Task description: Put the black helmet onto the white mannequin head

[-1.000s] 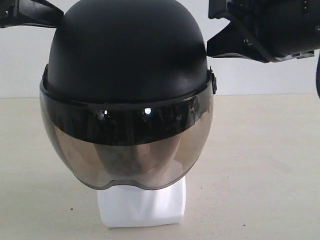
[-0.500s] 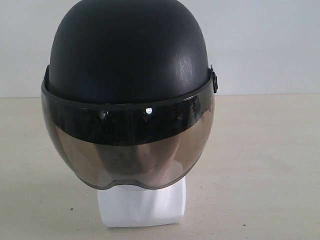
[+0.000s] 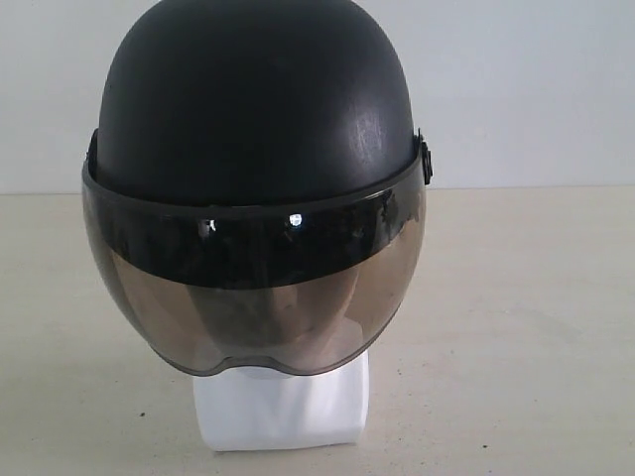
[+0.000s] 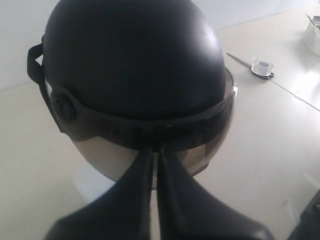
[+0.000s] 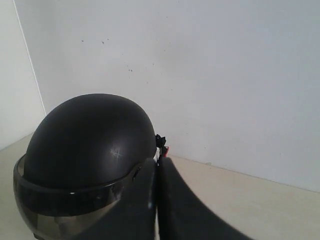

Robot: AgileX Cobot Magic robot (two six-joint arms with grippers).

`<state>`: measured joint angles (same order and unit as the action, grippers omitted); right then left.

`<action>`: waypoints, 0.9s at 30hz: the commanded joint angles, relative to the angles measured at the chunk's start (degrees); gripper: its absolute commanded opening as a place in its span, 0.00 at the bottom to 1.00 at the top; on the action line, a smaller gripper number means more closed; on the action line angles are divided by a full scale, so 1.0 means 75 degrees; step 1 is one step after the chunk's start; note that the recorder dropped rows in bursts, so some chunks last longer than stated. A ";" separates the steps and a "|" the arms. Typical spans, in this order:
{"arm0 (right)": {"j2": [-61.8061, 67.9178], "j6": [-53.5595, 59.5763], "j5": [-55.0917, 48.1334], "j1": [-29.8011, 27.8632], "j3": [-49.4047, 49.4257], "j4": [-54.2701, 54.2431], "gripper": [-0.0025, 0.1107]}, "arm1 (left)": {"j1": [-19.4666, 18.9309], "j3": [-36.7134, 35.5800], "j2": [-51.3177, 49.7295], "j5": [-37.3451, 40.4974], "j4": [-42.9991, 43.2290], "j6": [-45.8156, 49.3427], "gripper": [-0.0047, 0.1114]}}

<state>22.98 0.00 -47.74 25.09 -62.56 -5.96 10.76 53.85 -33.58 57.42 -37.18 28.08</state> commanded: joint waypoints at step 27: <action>-0.0061 0.0000 0.0031 0.0016 -0.0024 0.0063 0.02 | -0.0463 0.0982 0.3754 0.0284 0.6473 -0.3807 0.08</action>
<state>22.77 0.00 -47.74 25.09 -62.56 -5.96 9.17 62.37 -7.43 59.85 10.70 0.51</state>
